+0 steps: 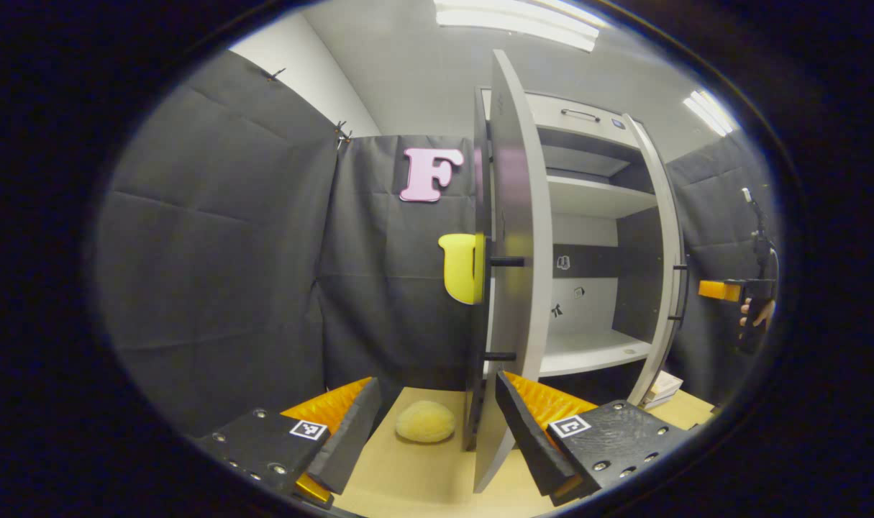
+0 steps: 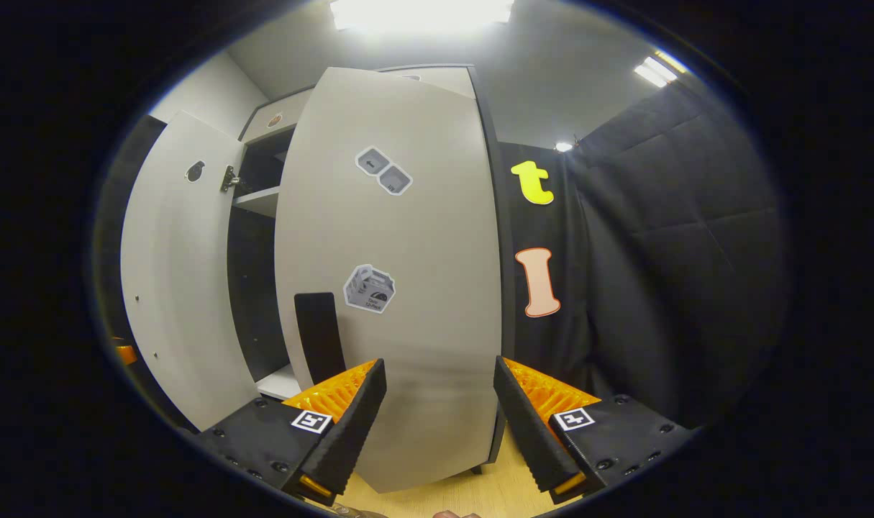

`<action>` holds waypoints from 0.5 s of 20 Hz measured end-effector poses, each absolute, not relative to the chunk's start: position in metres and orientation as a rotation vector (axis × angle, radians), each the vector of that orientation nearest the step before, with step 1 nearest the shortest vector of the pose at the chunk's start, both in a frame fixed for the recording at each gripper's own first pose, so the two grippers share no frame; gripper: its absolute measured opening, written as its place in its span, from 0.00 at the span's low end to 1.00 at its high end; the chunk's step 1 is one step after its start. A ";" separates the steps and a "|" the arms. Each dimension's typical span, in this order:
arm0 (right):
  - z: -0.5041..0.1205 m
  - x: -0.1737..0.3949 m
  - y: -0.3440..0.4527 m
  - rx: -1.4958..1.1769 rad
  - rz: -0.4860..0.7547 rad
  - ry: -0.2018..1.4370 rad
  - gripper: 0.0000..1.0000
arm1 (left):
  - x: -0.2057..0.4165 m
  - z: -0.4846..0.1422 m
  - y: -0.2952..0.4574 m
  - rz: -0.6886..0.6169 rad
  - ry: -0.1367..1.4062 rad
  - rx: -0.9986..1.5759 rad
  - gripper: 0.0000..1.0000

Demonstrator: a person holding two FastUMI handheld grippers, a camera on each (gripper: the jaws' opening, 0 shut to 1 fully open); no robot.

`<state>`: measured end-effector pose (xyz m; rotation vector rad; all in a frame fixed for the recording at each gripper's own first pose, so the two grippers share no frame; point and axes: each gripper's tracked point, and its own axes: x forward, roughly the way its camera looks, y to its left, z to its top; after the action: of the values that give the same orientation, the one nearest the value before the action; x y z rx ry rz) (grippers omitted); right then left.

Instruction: Grasp the bottle in the cabinet with the left hand and place it on the coaster, then close the right door with the right hand and the left door with the left hand.

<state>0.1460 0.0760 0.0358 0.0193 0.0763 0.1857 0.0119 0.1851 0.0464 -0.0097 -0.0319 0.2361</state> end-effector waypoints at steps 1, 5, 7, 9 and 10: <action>0.035 0.145 0.074 0.012 0.178 0.082 0.96 | 0.015 0.051 0.193 0.230 -0.040 -0.019 0.95; 0.024 0.143 0.064 0.005 0.133 0.110 0.96 | 0.029 0.069 0.224 0.200 -0.073 -0.075 0.97; 0.027 0.141 0.060 0.003 0.112 0.106 0.96 | 0.041 0.077 0.240 0.191 -0.094 -0.100 0.97; 0.025 0.141 0.055 -0.005 0.099 0.107 0.96 | 0.050 0.082 0.257 0.210 -0.104 -0.123 0.97; 0.024 0.140 0.053 -0.008 0.092 0.108 0.96 | 0.054 0.084 0.260 0.212 -0.109 -0.133 0.97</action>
<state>0.1403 0.0534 0.0238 -0.0083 0.1083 0.0925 0.0541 0.2605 0.0841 -0.1327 -0.1087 0.2116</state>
